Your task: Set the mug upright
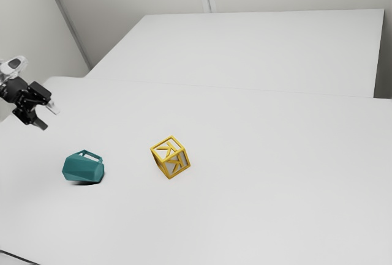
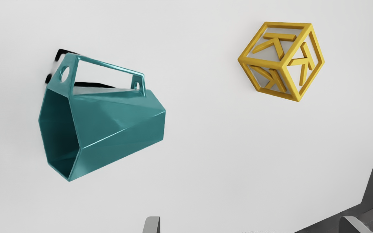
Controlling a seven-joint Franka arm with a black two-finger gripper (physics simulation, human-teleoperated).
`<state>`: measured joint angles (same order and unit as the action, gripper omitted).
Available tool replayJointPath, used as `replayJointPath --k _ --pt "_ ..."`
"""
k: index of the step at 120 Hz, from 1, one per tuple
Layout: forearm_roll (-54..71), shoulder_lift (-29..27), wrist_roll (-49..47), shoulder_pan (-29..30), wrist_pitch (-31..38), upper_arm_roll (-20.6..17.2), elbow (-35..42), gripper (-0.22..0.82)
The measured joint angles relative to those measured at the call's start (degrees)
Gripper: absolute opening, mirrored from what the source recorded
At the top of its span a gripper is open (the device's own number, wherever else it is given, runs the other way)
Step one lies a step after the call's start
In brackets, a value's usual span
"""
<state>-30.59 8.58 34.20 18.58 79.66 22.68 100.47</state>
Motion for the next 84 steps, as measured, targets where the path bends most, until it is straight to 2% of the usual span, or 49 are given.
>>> replayJointPath --k 9,42,84 --pt "-1.50 3.46 3.15 -0.42 -0.08 -0.02 -0.01 0.60" --pt "-4.99 12.23 13.25 4.08 -0.15 -0.17 0.40 0.60" --pt "-14.60 13.24 22.15 6.28 4.83 -0.18 9.13 0.60"
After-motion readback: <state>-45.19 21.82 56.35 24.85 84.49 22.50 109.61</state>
